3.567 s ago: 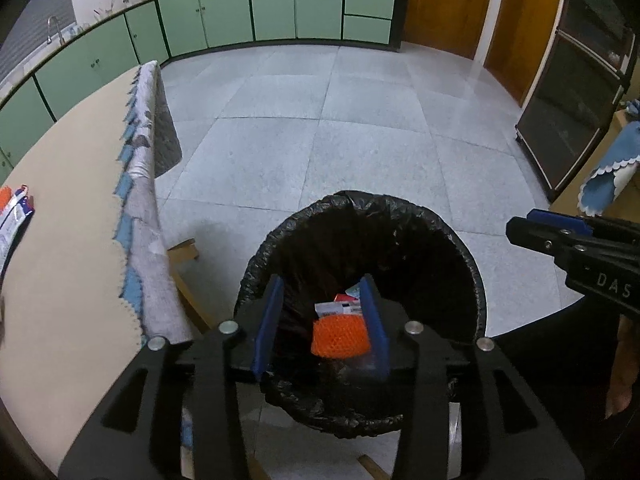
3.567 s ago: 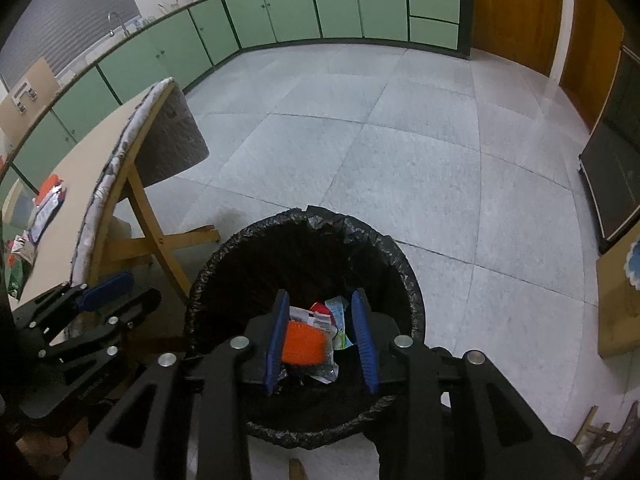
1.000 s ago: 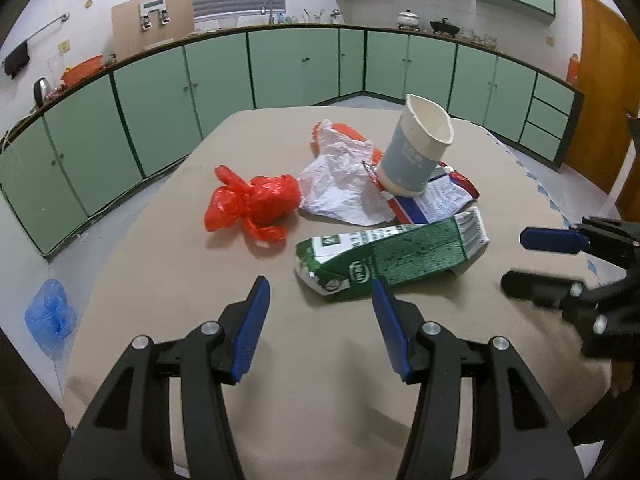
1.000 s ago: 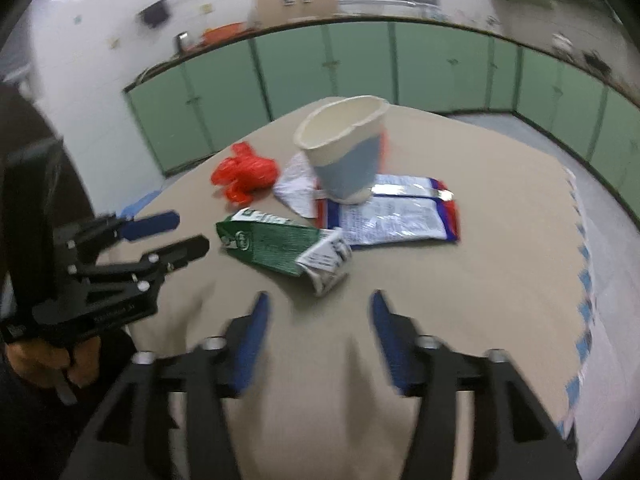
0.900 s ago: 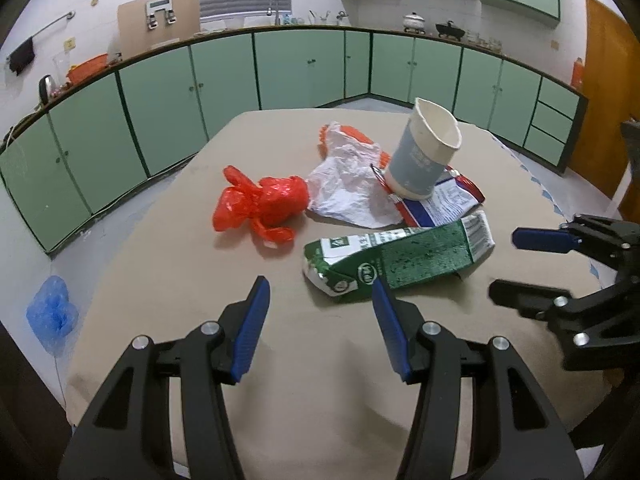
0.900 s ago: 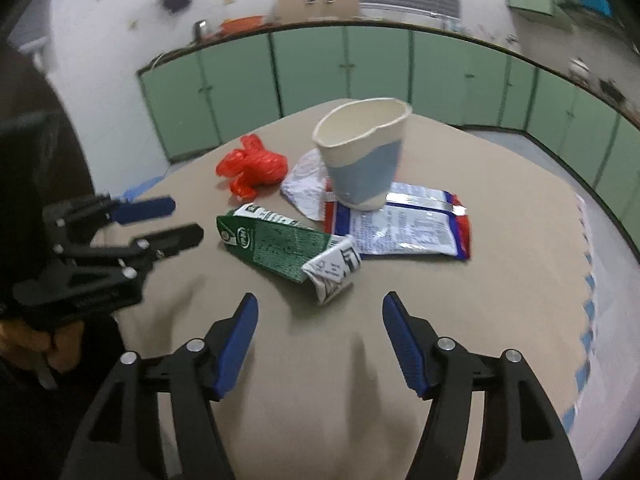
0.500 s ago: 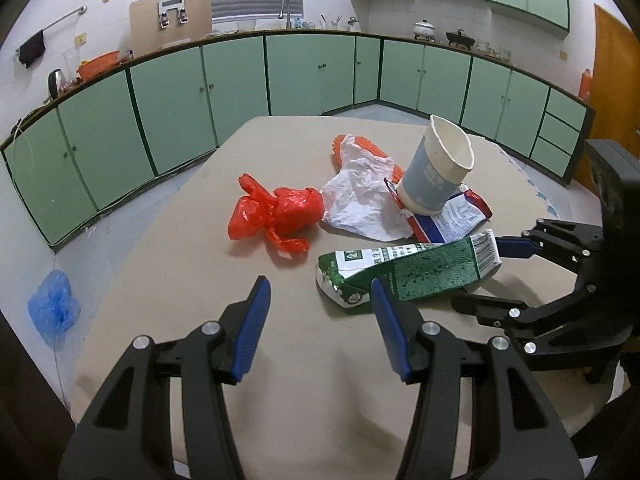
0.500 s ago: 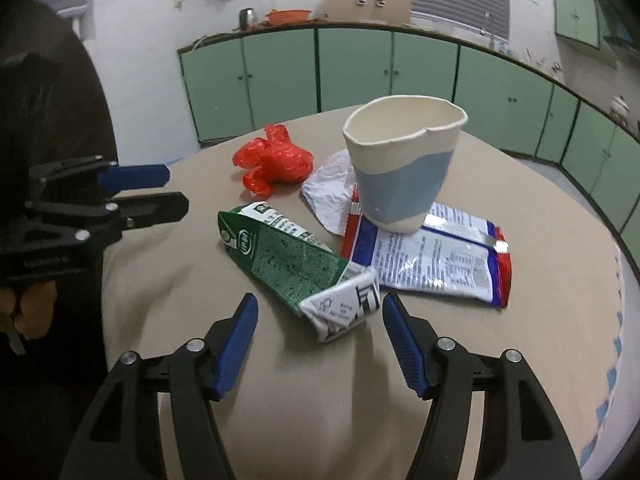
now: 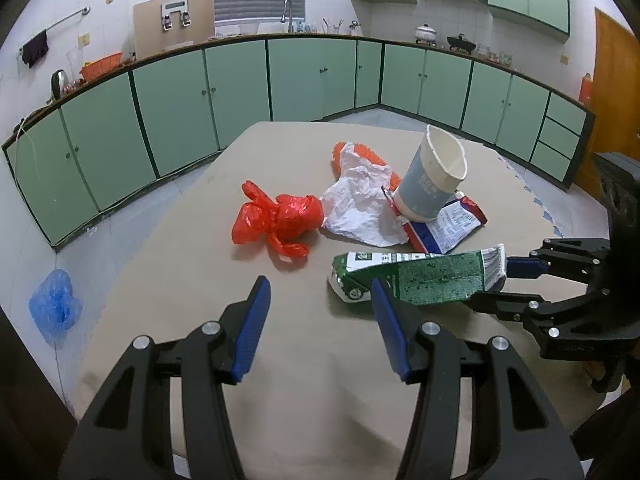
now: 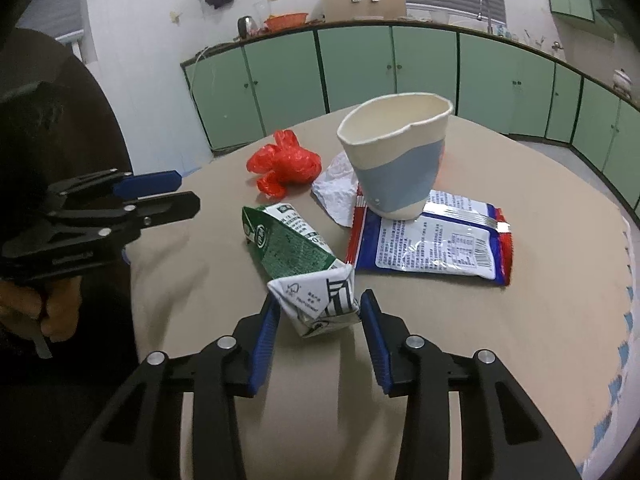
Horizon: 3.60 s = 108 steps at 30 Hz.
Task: Collect trash
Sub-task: 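Grasp the white paper cup with the left gripper while the right gripper holds the carton, then carry the cup and carton over the black bin and open both grippers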
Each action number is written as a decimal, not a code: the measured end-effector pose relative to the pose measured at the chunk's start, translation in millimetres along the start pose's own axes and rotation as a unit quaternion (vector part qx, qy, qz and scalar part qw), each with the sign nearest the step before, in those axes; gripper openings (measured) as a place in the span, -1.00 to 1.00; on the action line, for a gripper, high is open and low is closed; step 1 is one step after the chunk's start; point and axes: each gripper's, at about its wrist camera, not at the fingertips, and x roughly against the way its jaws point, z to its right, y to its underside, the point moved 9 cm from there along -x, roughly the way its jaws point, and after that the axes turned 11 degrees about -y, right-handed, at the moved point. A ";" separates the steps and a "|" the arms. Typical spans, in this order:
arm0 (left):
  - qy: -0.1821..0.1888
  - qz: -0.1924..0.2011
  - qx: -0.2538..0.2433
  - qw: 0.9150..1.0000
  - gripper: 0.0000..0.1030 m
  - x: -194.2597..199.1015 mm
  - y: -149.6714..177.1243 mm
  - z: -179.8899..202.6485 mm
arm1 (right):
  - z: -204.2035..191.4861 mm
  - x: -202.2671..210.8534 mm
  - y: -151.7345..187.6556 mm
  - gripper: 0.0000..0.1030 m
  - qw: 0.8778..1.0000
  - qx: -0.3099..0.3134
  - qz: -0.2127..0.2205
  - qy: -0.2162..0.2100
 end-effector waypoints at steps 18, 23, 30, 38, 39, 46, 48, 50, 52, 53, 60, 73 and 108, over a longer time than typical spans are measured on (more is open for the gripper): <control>0.060 0.031 -0.035 0.997 0.00 9.5 -41.4 63.3 | 31.6 112.2 39.5 -0.40 0.989 -0.122 0.078 0.044; 0.071 0.034 -0.047 0.996 0.00 8.3 -43.0 86.3 | 38.9 129.7 52.8 -0.40 0.986 -0.134 0.081 0.060; 0.065 0.041 -0.061 0.995 0.00 -8.3 -48.1 110.9 | 59.2 179.8 68.8 -0.40 0.970 -0.183 0.133 0.094; 0.044 0.042 -0.065 0.996 -0.03 -47.3 -62.0 119.6 | 78.9 191.5 78.8 -0.40 0.961 -0.207 0.145 0.107; 0.045 0.042 -0.067 0.996 -0.16 -49.5 -63.5 121.0 | 80.3 190.3 78.8 -0.40 0.962 -0.208 0.145 0.107; 0.070 0.048 -0.052 0.995 -0.74 -41.9 -66.2 123.7 | 79.2 191.2 76.9 -0.40 0.961 -0.208 0.148 0.107; 0.074 0.049 -0.054 0.995 -0.74 -36.9 -63.9 123.9 | 77.8 193.4 78.9 -0.40 0.961 -0.207 0.149 0.108; 0.076 0.048 -0.051 0.995 -0.75 -30.7 -62.8 122.8 | 76.1 195.7 79.4 -0.40 0.961 -0.204 0.151 0.110; 0.079 0.049 -0.048 0.995 -0.75 -24.7 -63.6 123.5 | 74.0 201.1 79.1 -0.40 0.960 -0.203 0.157 0.113; 0.081 0.050 -0.046 0.994 -0.75 -20.5 -63.0 123.6 | 73.0 205.1 78.9 -0.40 0.959 -0.203 0.160 0.116; 0.096 0.062 -0.052 0.992 -0.75 14.8 -62.5 135.2 | 64.1 230.0 79.0 -0.40 0.953 -0.206 0.180 0.128; 0.171 0.072 -0.098 0.978 -0.75 97.3 -34.8 213.3 | 53.0 306.6 122.8 -0.40 0.928 -0.241 0.213 0.187; 0.236 -0.026 -0.278 0.931 -0.53 115.0 110.7 408.2 | 110.9 317.8 292.5 -0.38 0.864 -0.400 0.126 0.278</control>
